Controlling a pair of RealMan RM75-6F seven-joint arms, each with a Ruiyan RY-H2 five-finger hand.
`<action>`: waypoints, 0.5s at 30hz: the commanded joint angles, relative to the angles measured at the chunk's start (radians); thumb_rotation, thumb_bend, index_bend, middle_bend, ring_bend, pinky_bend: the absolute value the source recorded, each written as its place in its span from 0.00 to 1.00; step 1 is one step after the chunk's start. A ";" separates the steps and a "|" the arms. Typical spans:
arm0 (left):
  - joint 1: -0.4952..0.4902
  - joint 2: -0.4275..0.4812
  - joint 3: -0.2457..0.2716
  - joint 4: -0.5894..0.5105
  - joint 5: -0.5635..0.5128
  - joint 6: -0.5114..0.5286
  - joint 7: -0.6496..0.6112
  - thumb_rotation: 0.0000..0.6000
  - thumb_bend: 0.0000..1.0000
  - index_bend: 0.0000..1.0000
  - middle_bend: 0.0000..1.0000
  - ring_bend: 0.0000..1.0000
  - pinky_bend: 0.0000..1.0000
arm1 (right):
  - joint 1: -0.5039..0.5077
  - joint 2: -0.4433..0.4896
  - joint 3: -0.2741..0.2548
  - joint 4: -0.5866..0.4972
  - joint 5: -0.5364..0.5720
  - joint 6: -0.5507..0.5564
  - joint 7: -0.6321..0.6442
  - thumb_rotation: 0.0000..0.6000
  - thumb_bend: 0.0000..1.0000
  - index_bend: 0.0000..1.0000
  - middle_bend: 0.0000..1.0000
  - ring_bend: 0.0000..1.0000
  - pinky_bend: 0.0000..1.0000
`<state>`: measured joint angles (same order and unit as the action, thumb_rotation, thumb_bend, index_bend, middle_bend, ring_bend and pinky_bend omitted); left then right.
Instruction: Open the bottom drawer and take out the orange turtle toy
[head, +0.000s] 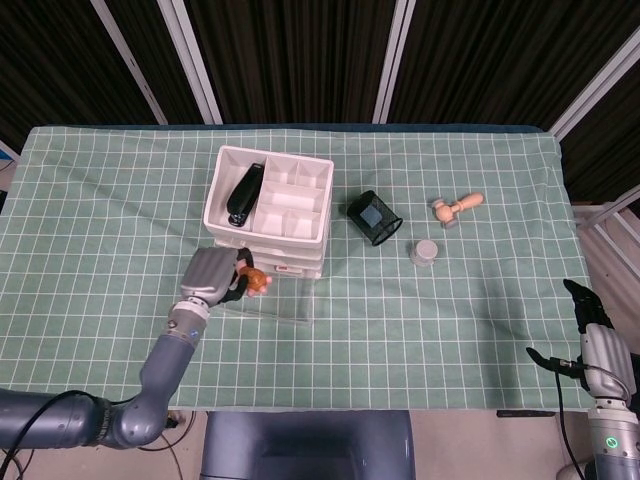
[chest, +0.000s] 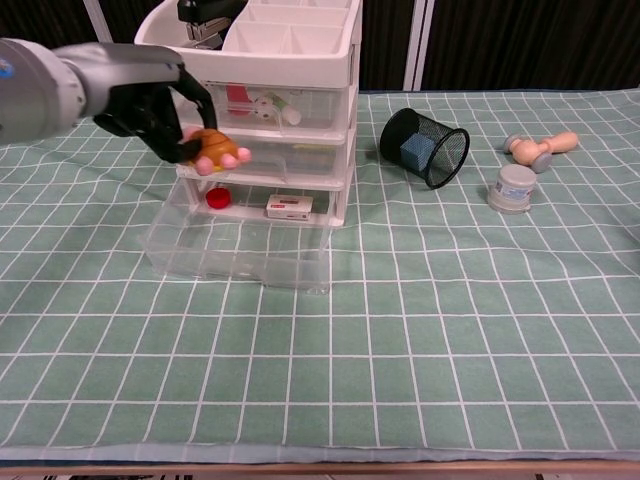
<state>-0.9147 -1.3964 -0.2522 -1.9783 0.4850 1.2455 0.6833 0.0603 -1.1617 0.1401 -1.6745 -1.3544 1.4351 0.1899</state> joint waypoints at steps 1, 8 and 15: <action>0.069 0.082 0.070 -0.060 0.069 0.056 -0.013 1.00 0.51 0.64 1.00 1.00 1.00 | 0.000 -0.001 -0.001 0.000 -0.002 0.000 -0.001 1.00 0.11 0.00 0.10 0.00 0.18; 0.198 0.152 0.202 -0.049 0.120 0.071 -0.076 1.00 0.51 0.63 1.00 1.00 1.00 | 0.000 -0.002 -0.005 -0.002 -0.007 0.000 -0.006 1.00 0.11 0.00 0.10 0.00 0.18; 0.249 0.107 0.268 0.026 0.154 0.025 -0.102 1.00 0.48 0.59 1.00 1.00 1.00 | -0.001 -0.003 -0.006 -0.003 -0.010 0.004 -0.014 1.00 0.11 0.00 0.10 0.00 0.18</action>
<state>-0.6741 -1.2780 0.0076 -1.9643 0.6300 1.2796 0.5875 0.0594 -1.1643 0.1341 -1.6775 -1.3643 1.4393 0.1767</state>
